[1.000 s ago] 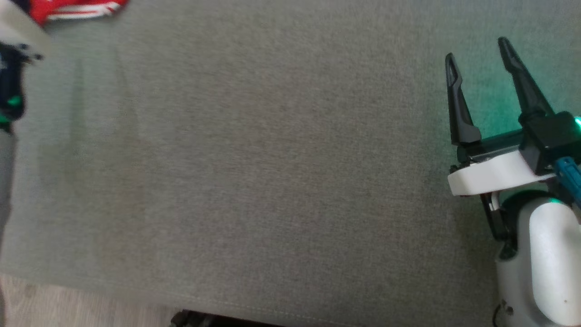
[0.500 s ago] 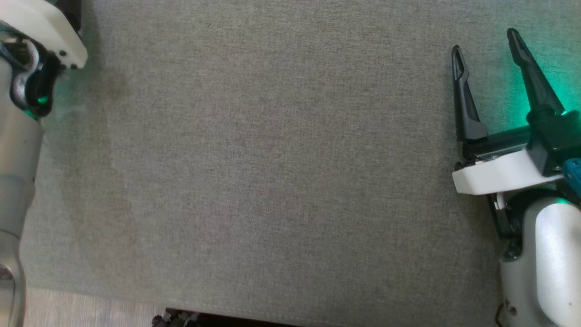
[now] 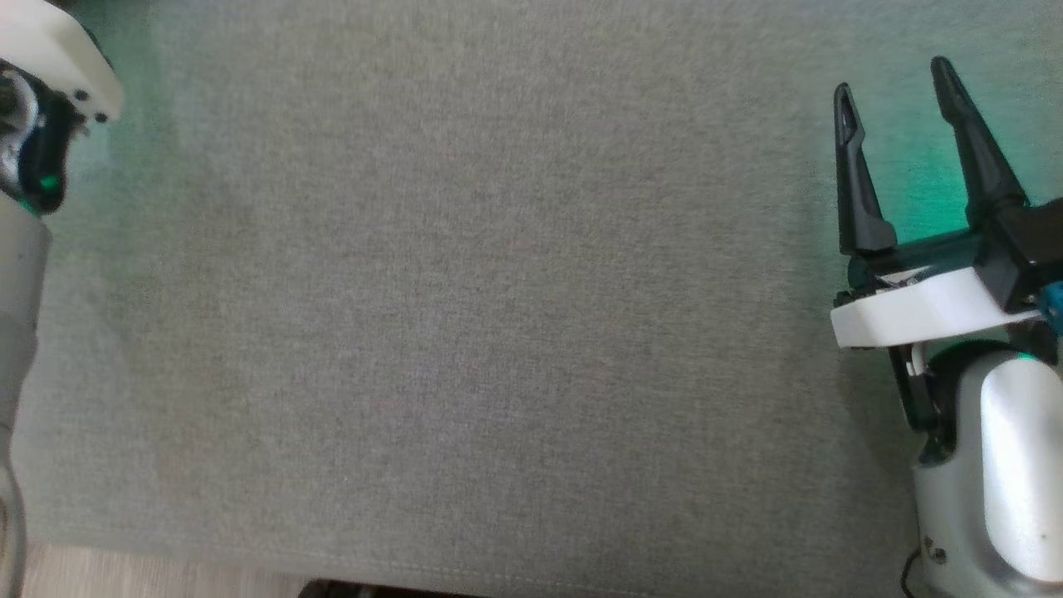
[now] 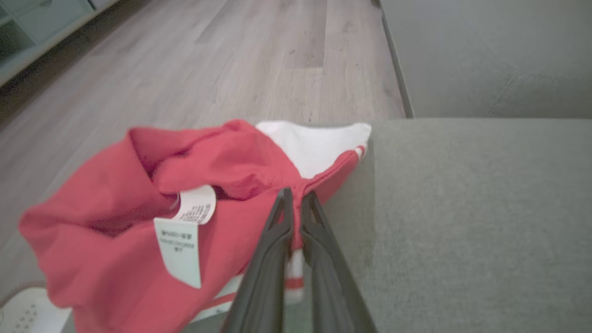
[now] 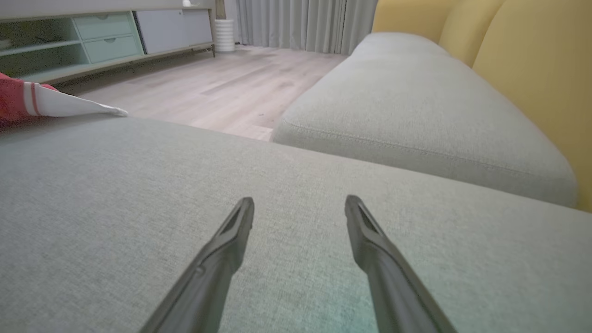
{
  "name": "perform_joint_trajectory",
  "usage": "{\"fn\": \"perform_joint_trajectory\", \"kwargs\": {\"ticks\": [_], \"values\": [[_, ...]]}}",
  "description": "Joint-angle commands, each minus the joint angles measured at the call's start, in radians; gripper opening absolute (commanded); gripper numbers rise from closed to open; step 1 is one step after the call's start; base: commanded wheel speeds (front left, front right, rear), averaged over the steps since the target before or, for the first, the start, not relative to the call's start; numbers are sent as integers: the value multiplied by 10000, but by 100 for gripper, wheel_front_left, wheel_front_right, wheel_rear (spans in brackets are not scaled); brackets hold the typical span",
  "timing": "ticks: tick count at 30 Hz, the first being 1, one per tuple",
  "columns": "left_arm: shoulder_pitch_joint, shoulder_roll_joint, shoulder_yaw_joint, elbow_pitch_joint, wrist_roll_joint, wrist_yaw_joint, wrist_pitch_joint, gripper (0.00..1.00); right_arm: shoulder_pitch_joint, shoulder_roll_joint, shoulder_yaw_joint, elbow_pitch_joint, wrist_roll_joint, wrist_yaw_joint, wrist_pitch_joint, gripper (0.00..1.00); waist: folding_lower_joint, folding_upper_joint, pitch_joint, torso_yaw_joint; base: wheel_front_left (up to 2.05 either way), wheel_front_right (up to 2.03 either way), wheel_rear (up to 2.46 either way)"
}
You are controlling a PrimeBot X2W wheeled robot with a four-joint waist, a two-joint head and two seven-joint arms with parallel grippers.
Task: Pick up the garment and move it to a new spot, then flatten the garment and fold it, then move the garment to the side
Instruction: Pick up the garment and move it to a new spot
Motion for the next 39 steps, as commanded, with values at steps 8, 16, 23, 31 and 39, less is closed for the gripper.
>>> {"fn": "perform_joint_trajectory", "kwargs": {"ticks": [8, 16, 23, 31, 39], "values": [[-847, 670, 5, -1160, 101, -145, -85, 0, 424, 24, -131, 725, 786, -7, -708, 100, 0, 0, -2291, -749, 0, 0, 0], [-1163, 253, -503, -2844, 21, -174, 996, 0, 1253, 24, -434, 1809, 1468, -7, -1303, 100, 0, 0, -4305, -1752, 0, 0, 0], [-1588, -999, -410, -4541, -800, 267, 1781, 0, 1846, 24, -362, 2393, 1935, -7, -1642, 100, 0, 0, -5210, -2609, 0, 0, 0], [-1717, -1388, -17, -5605, -1123, 981, 1767, 0, 1900, 24, -359, 2520, 2140, -7, -1878, 100, 0, 0, -4973, -3103, 0, 0, 0], [454, -937, 199, -5586, -1396, 1591, 1558, 0, 1628, 24, -471, 2490, 2131, -7, -1962, 100, 0, 0, -3858, -3008, 0, 0, 0]]}}
